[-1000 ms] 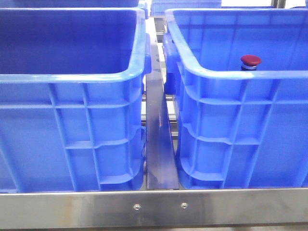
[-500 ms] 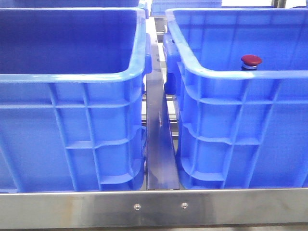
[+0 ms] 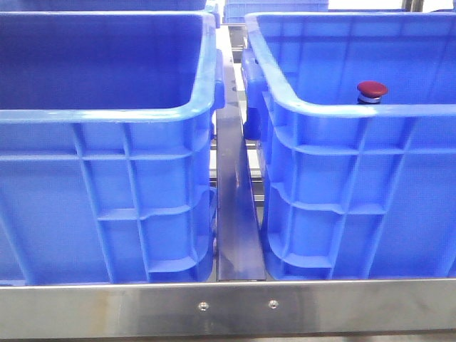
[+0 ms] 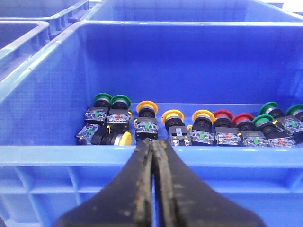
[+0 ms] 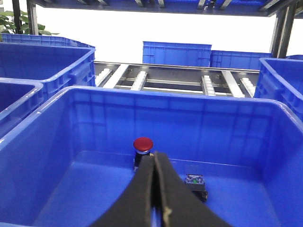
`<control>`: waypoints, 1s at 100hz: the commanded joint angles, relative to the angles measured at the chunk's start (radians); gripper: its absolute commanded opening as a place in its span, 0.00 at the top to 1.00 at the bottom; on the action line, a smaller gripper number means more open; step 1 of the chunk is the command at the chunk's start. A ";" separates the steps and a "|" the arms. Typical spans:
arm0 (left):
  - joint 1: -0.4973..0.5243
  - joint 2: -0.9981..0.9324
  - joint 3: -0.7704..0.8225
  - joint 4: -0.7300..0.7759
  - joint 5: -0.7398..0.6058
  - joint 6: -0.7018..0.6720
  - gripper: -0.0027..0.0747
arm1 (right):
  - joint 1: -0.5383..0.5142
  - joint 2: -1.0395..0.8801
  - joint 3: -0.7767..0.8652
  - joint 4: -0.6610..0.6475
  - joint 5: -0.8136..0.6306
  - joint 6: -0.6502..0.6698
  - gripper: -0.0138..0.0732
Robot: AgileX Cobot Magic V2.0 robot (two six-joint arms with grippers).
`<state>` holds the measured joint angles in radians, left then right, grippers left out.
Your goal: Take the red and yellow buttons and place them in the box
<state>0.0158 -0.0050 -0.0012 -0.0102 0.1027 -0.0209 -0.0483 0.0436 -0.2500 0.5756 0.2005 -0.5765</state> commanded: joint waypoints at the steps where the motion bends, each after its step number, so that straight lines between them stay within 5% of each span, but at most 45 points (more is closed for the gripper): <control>1: -0.009 -0.031 0.020 -0.001 -0.062 -0.002 0.99 | -0.006 0.009 -0.025 0.008 -0.063 -0.005 0.93; 57: -0.009 -0.031 0.020 -0.001 -0.062 -0.002 0.99 | -0.006 0.014 -0.023 -0.071 -0.132 0.009 0.93; 64: -0.009 -0.031 0.020 -0.001 -0.062 -0.002 0.99 | -0.006 0.014 -0.004 -0.165 -0.161 0.089 0.93; 81: -0.009 -0.031 0.020 -0.001 -0.062 -0.002 0.99 | -0.015 0.009 0.107 -0.526 -0.292 0.519 0.93; 100: -0.009 -0.031 0.020 -0.001 -0.062 -0.002 0.99 | -0.017 -0.077 0.289 -0.589 -0.341 0.597 0.93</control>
<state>0.0158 -0.0050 -0.0012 -0.0102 0.1042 -0.0209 -0.0570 0.0002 -0.0104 0.0229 -0.0331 -0.0190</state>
